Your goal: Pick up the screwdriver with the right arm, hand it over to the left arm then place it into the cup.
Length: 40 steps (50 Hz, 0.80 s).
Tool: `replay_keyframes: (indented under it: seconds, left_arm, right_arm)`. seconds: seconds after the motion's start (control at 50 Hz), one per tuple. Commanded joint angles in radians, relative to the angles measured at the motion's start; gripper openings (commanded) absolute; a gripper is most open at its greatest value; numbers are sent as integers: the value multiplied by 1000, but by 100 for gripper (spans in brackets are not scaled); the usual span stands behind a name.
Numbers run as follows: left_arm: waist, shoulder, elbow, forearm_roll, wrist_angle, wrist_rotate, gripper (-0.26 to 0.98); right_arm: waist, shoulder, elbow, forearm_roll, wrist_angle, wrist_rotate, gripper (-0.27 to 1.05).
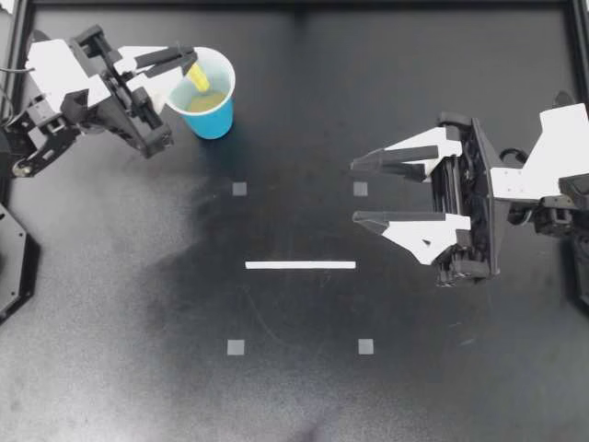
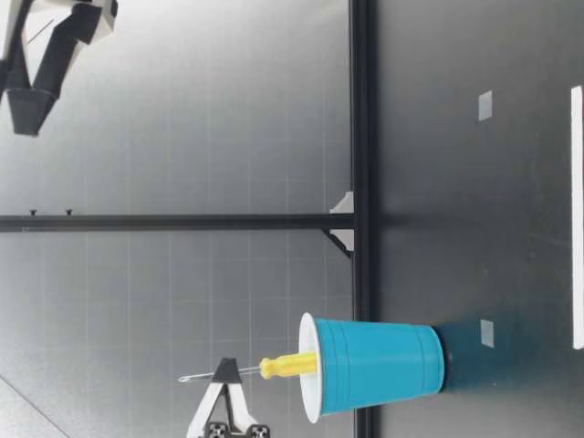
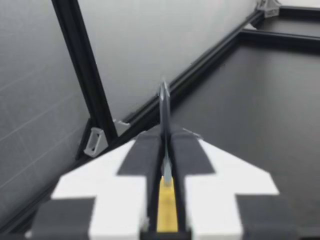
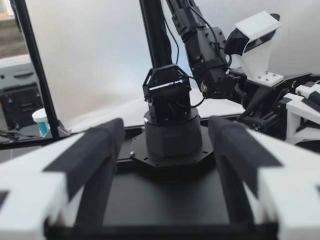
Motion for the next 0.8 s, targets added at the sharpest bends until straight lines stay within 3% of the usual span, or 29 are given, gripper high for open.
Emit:
replay_keyframes:
  seconds: [0.0,0.22,0.52,0.62,0.78]
  left_arm:
    - [5,-9,-20,-2,-8,0,28]
    - [5,-15,-23,-3,8,-9,62]
    - [-9,-89,-21,9,31,-58,62]
    - [-63,-138,-17,40,54,-95,62]
    - [-224,-215,-14,71,101,-155,62]
  right_arm:
    - [-5,-8,-17,2,-11,2,67]
    - [-5,-5,-18,2,-11,3,67]
    - [-5,-5,-20,0,-11,5,67]
    - [-5,-8,-18,2,-11,5,67]
    - [-5,-9,-12,0,2,5,67]
